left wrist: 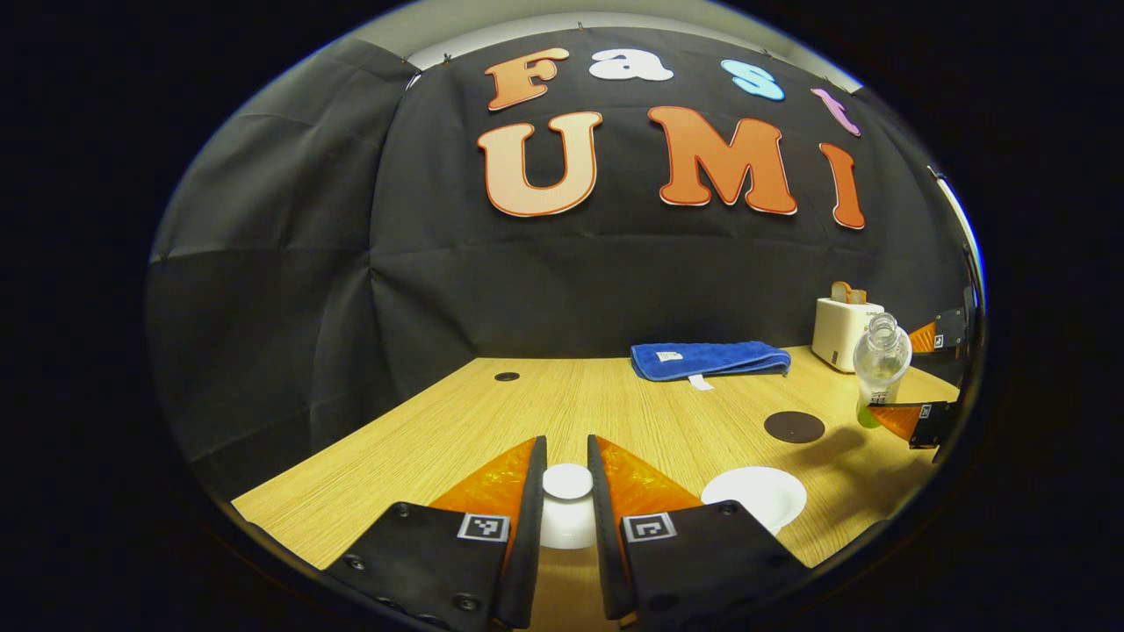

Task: Open the teacup lid with one hand, grasp the water bottle and pour water into the teacup with the other hand; after pouring, place the water bottle on the coaster and then close the teacup lid.

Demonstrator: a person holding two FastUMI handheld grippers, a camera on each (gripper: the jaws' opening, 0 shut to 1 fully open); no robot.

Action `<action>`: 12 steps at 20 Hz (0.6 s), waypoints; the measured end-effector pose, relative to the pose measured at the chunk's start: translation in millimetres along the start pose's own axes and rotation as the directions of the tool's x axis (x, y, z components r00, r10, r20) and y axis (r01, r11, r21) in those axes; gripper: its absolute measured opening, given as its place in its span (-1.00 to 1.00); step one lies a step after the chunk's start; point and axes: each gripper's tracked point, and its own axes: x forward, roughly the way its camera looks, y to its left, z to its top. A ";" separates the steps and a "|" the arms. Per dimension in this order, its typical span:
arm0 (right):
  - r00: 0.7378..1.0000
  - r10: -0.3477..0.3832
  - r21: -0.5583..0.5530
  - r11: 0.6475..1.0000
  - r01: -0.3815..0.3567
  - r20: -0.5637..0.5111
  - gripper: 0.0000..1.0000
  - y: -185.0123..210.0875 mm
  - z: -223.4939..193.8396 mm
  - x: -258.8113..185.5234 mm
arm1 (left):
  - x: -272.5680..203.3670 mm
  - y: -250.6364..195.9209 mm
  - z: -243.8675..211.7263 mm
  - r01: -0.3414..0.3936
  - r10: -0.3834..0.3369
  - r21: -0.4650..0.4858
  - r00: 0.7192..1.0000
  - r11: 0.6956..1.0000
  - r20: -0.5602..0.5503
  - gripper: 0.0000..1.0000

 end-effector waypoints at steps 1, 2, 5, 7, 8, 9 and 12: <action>1.000 -0.004 -0.024 1.000 0.004 0.003 0.28 -1.2 0.5 0.6 | -0.5 4.4 -0.1 -0.002 0.002 -0.006 1.000 1.000 0.001 -0.34; 1.000 -0.008 -0.051 0.999 0.008 0.009 0.28 -2.1 2.2 -0.7 | -1.3 5.6 -2.0 -0.006 0.006 -0.010 1.000 1.000 -0.001 -0.34; 0.999 -0.027 -0.140 0.990 0.031 0.031 0.27 -4.8 9.7 -0.9 | -2.3 13.7 -4.3 -0.016 0.016 -0.021 1.000 1.000 -0.005 -0.34; 0.998 -0.043 -0.194 0.980 0.052 0.051 0.28 -7.5 19.1 8.1 | -2.8 18.9 -8.8 -0.027 0.027 -0.036 1.000 0.999 -0.012 -0.34; 0.997 -0.049 -0.218 0.974 0.061 0.057 0.27 -7.2 20.8 13.2 | -3.7 19.7 -11.7 -0.026 0.025 -0.041 0.999 0.999 -0.019 -0.35; 0.997 -0.053 -0.240 0.969 0.066 0.062 0.27 -5.9 22.4 14.3 | -4.1 22.1 -12.9 -0.031 0.030 -0.042 0.999 0.999 -0.022 -0.34; 0.995 -0.072 -0.311 0.946 0.092 0.074 0.21 -10.9 25.3 16.0 | -4.7 27.3 -15.1 -0.035 0.034 -0.030 0.999 0.999 -0.026 -0.34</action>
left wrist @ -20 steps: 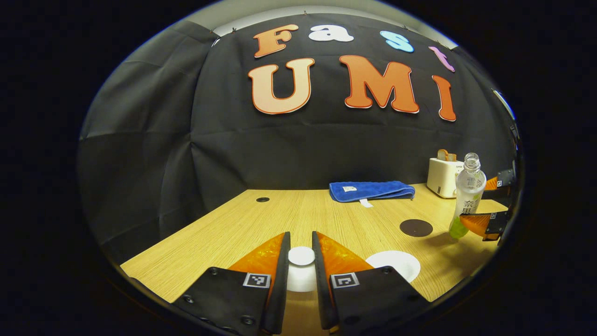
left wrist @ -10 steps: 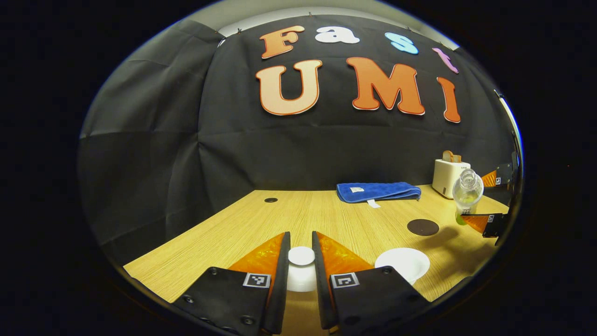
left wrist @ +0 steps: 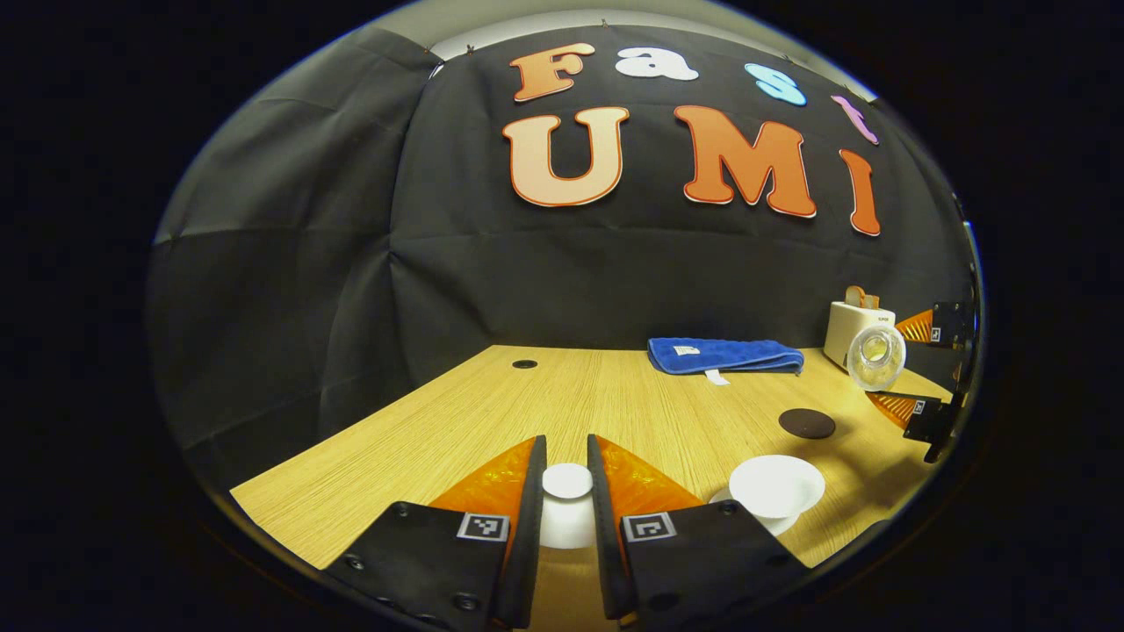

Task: Open the teacup lid with one hand, grasp the water bottle and pour water into the teacup with the other hand; after pouring, place the water bottle on the coaster and then close the teacup lid.

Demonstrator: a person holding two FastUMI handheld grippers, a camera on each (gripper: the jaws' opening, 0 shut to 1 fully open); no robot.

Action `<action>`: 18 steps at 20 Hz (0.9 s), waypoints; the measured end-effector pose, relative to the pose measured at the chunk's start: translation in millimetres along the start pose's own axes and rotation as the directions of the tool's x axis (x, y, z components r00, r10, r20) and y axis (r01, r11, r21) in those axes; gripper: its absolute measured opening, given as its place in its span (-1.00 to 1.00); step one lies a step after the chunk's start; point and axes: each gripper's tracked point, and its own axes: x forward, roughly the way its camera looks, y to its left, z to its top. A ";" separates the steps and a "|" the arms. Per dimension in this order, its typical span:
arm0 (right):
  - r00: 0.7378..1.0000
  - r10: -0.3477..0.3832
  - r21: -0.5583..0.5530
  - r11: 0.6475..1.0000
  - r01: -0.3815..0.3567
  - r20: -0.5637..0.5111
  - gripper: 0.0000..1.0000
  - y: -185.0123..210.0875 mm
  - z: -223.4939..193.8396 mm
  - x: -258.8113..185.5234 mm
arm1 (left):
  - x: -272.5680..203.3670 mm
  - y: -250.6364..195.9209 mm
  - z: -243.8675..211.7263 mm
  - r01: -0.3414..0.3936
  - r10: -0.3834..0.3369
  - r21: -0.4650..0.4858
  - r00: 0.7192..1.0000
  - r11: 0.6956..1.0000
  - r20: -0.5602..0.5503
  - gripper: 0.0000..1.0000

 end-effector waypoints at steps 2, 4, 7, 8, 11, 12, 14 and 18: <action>1.000 -0.012 -0.038 0.999 0.012 0.006 0.27 -4.3 1.5 2.9 | -2.5 3.9 -0.2 -0.002 0.002 -0.001 1.000 1.000 0.000 -0.34; 1.000 -0.018 -0.073 0.997 0.020 0.023 0.27 -7.0 5.6 4.1 | -2.7 6.9 -0.1 -0.005 0.005 -0.008 1.000 1.000 -0.001 -0.34; 0.998 -0.042 -0.139 0.989 0.048 0.048 0.27 -13.0 12.7 5.0 | -2.4 9.4 -2.4 -0.005 0.005 -0.007 1.000 1.000 -0.004 -0.34; 0.998 -0.045 -0.153 0.987 0.053 0.054 0.27 -13.1 13.6 5.4 | -3.0 10.2 -2.4 -0.008 0.008 -0.007 1.000 1.000 -0.005 -0.34; 0.996 -0.052 -0.185 0.981 0.064 0.069 0.27 -14.3 19.4 6.3 | -4.5 13.9 -3.5 -0.008 0.008 -0.004 1.000 1.000 -0.007 -0.34; 0.995 -0.058 -0.201 0.977 0.072 0.076 0.27 -16.7 18.6 6.1 | -4.6 15.0 -4.4 -0.011 0.011 -0.003 1.000 1.000 -0.008 -0.34; 0.993 -0.074 -0.242 0.966 0.095 0.094 0.27 -20.1 22.1 5.3 | -4.2 15.3 -5.8 -0.011 0.011 -0.001 1.000 1.000 -0.010 -0.34; 0.989 -0.096 -0.297 0.947 0.127 0.116 0.27 -23.8 26.4 3.4 | -5.8 15.8 -6.5 -0.008 0.008 -0.003 1.000 1.000 -0.012 -0.34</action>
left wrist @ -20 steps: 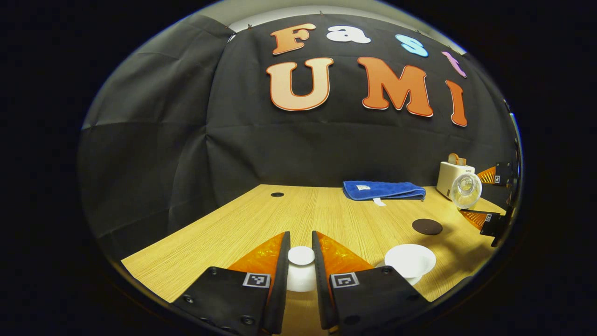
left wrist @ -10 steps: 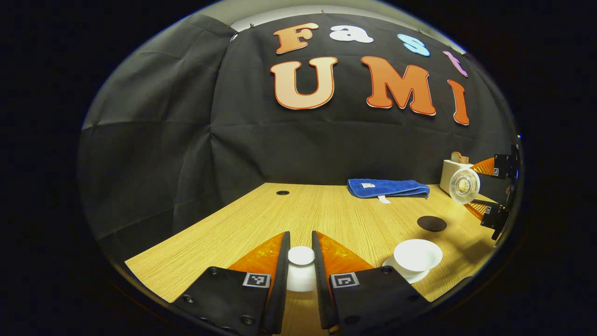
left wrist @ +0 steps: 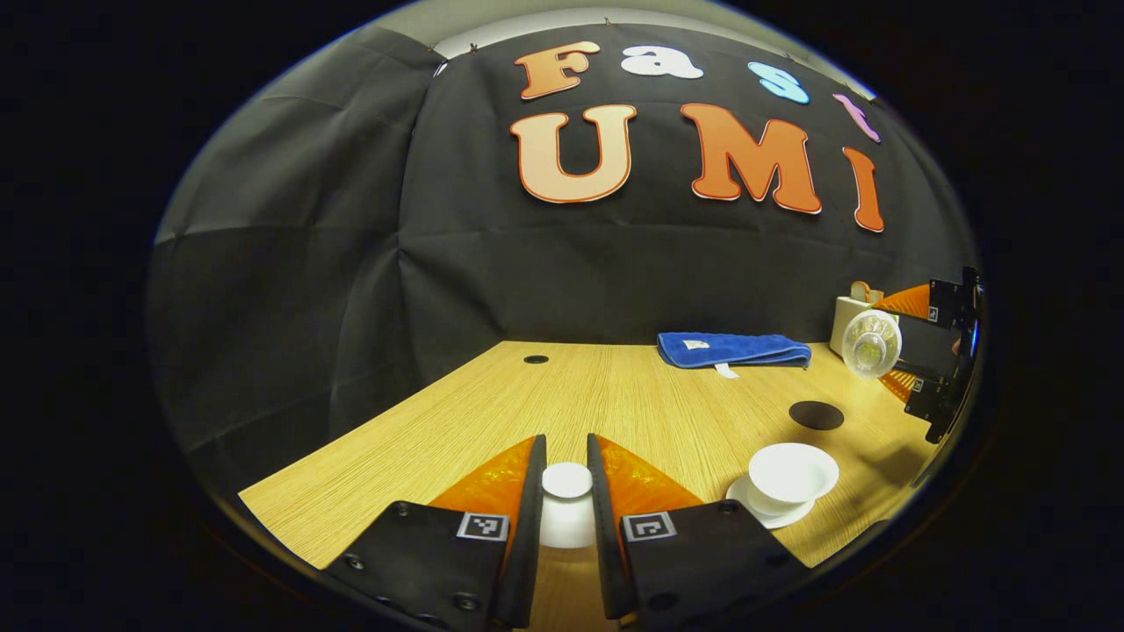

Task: Open the teacup lid with one hand, grasp the water bottle and pour water into the teacup with the other hand; after pouring, place the water bottle on the coaster and then close the teacup lid.

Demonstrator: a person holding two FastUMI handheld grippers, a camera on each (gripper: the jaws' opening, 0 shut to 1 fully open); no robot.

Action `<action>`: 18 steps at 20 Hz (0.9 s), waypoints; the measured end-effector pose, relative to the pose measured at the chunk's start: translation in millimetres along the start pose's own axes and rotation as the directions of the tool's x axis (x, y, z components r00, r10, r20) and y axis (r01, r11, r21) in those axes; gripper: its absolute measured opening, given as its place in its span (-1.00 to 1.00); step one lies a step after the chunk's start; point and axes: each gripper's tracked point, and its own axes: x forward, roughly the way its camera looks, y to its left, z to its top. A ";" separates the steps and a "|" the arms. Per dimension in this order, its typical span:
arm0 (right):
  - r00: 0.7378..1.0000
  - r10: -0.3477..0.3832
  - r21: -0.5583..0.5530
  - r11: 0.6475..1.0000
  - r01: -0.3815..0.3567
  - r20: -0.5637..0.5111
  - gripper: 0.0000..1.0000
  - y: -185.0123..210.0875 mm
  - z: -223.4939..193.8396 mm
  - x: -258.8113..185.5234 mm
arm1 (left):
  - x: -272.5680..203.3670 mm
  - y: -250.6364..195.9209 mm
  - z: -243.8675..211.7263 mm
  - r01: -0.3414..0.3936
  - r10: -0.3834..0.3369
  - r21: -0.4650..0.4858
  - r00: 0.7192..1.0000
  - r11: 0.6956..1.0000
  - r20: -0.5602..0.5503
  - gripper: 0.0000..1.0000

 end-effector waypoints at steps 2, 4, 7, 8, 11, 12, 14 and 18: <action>1.000 -0.017 -0.037 0.999 0.017 0.004 0.27 -2.7 1.3 0.3 | 0.5 0.3 -1.7 0.002 -0.002 -0.004 1.000 1.000 -0.004 -0.34; 1.000 -0.021 -0.058 0.998 0.022 0.013 0.27 -4.4 3.2 0.3 | -0.1 0.5 -3.5 0.005 -0.006 -0.008 1.000 1.000 -0.009 -0.34; 0.999 -0.034 -0.088 0.995 0.037 0.030 0.27 -7.1 7.6 -0.6 | -2.3 0.0 -2.2 0.010 -0.010 -0.009 1.000 1.000 -0.006 -0.34; 0.999 -0.039 -0.104 0.994 0.043 0.036 0.27 -8.8 11.0 2.6 | -2.2 -0.1 -2.0 0.010 -0.011 -0.010 1.000 1.000 -0.005 -0.34; 0.997 -0.057 -0.141 0.988 0.063 0.044 0.27 -8.8 11.5 9.4 | -1.1 -1.0 -5.2 0.015 -0.015 -0.014 1.000 1.000 -0.008 -0.34; 0.997 -0.063 -0.157 0.985 0.070 0.050 0.27 -11.1 11.1 9.5 | -1.3 -0.3 -6.2 0.015 -0.015 -0.016 1.000 1.000 -0.013 -0.34; 0.996 -0.075 -0.175 0.981 0.084 0.057 0.27 -11.7 13.2 7.7 | -0.5 -0.8 -9.6 0.016 -0.016 -0.022 1.000 1.000 -0.025 -0.34; 0.994 -0.089 -0.192 0.976 0.099 0.061 0.21 -13.8 12.8 10.0 | -1.4 -0.6 -11.1 0.017 -0.018 -0.023 1.000 1.000 -0.024 -0.34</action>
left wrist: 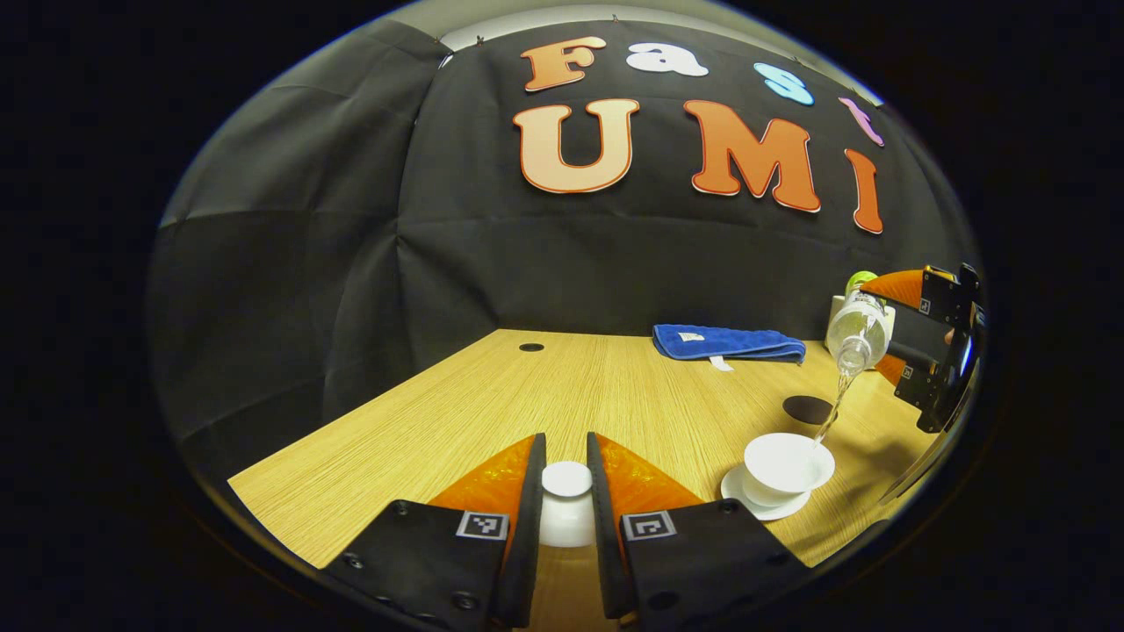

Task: Open the teacup lid with one hand, grasp the water bottle and pour water into the teacup with the other hand; after pouring, place the water bottle on the coaster and then close the teacup lid.

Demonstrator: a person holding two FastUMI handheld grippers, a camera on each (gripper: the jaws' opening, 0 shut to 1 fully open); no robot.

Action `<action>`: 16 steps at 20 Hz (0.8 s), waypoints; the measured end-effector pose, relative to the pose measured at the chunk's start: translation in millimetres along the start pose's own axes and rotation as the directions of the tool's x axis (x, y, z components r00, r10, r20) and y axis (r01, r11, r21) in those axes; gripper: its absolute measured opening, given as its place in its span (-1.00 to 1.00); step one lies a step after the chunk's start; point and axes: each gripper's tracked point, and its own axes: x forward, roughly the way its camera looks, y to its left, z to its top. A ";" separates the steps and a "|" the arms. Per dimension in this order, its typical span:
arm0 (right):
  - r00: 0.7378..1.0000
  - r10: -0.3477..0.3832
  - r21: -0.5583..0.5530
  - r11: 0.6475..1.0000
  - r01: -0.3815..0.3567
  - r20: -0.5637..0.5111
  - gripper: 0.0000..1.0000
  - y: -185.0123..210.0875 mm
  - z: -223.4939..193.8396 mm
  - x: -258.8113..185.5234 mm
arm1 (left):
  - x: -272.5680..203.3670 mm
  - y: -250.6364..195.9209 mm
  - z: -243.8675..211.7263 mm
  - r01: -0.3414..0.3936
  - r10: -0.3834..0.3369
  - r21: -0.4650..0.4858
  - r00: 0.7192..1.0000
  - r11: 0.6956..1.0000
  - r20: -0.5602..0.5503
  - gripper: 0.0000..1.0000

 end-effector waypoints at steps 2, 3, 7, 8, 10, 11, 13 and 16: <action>1.000 -0.007 -0.008 1.000 0.007 -0.001 0.27 -0.6 0.1 0.3 | 0.1 -0.1 -1.0 0.001 -0.001 0.000 1.000 1.000 0.002 -0.34; 1.000 -0.013 -0.014 1.000 0.013 0.000 0.27 -2.1 0.5 0.7 | -1.1 -0.1 -2.0 0.002 -0.002 -0.001 1.000 1.000 0.003 -0.34; 0.999 -0.037 -0.046 0.998 0.037 0.009 0.27 -5.1 0.9 0.9 | -5.5 2.8 -2.7 0.003 -0.003 -0.002 1.000 1.000 -0.001 -0.34; 0.999 -0.043 -0.051 0.998 0.043 0.010 0.27 -6.0 2.4 1.1 | -5.2 2.6 -2.5 0.005 -0.005 -0.003 1.000 1.000 0.000 -0.34; 0.998 -0.056 -0.070 0.996 0.057 0.015 0.27 -8.3 2.9 1.3 | -5.0 3.3 -2.6 0.003 -0.003 -0.001 1.000 1.000 0.002 -0.40; 0.998 -0.063 -0.081 0.995 0.064 0.019 0.27 -9.9 3.3 0.6 | -4.4 3.9 -4.1 0.000 0.000 0.002 1.000 1.000 -0.003 -0.34; 0.997 -0.076 -0.097 0.992 0.078 0.024 0.27 -12.2 4.0 0.9 | -5.9 3.3 -4.1 0.002 -0.002 -0.002 1.000 1.000 -0.002 -0.39; 0.996 -0.089 -0.117 0.989 0.092 0.030 0.27 -13.6 3.5 1.7 | -7.8 5.4 -4.9 -0.001 0.001 -0.003 1.000 1.000 -0.003 -0.34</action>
